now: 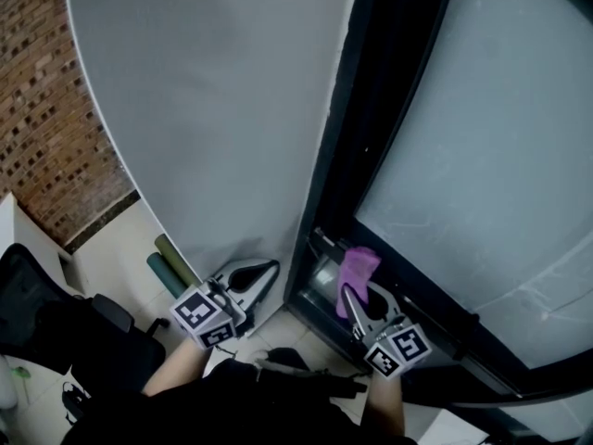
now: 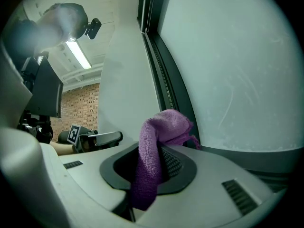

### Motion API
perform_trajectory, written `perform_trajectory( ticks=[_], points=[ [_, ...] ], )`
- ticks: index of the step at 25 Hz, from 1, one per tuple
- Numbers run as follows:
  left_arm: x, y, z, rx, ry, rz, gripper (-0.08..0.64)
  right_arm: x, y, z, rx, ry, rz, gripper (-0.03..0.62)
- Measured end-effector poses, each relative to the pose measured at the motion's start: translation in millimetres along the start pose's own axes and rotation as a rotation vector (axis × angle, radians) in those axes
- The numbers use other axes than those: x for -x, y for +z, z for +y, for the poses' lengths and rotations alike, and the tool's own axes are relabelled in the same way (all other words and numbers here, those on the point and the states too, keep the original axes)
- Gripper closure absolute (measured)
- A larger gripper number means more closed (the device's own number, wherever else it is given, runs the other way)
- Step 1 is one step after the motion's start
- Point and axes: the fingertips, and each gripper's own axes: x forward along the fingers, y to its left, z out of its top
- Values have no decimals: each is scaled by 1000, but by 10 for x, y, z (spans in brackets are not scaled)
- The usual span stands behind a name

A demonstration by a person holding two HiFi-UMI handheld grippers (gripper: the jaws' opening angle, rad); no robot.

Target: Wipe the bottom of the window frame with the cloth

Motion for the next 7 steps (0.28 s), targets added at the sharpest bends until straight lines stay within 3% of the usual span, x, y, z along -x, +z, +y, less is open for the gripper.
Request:
perform_trajectory(
  ticks=[7],
  points=[
    [13,14,26,-9,14,12,555,74,-25,16,-68,18,-41,514]
  ],
)
